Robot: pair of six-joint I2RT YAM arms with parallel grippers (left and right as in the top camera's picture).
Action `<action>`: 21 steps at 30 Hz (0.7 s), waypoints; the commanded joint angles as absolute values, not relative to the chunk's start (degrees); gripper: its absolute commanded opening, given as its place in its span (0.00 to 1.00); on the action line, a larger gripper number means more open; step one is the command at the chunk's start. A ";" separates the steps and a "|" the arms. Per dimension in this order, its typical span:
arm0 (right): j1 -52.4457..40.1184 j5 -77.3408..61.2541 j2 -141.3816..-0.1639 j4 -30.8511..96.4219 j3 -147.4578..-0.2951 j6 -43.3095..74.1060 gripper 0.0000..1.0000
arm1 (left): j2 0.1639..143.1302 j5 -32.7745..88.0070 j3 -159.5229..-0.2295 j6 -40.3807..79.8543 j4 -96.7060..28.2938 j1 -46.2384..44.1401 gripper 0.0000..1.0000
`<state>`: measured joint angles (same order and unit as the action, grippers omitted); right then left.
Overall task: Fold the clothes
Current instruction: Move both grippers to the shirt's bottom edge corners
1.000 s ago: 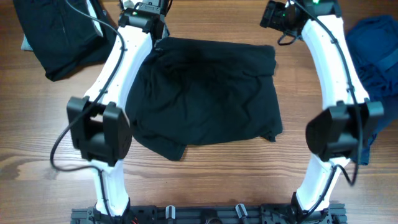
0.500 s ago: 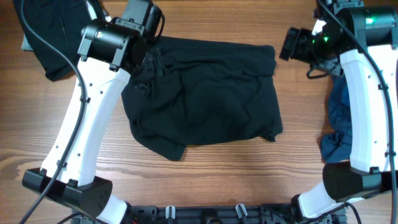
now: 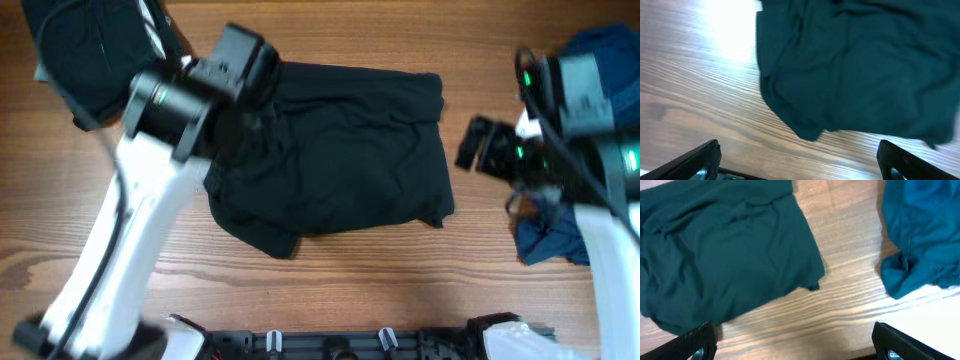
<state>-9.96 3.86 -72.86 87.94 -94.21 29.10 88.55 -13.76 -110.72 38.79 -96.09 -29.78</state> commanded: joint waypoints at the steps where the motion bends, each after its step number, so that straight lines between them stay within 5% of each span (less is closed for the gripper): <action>1: -10.17 3.14 -66.41 83.92 -83.26 34.09 1.00 | 78.96 -17.69 -103.81 51.03 -96.49 -35.18 1.00; 8: -10.17 -2.98 -61.89 72.64 -65.34 36.64 1.00 | 62.83 -17.61 -78.43 67.02 -90.00 -42.37 1.00; 21: -10.17 -6.02 -67.11 55.64 -49.43 42.17 1.00 | 59.00 3.53 -43.42 66.94 -59.20 -42.39 1.00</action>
<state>-9.98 -4.97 -65.41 57.23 -52.01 38.50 57.01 -4.21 -47.94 65.54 -60.47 -42.02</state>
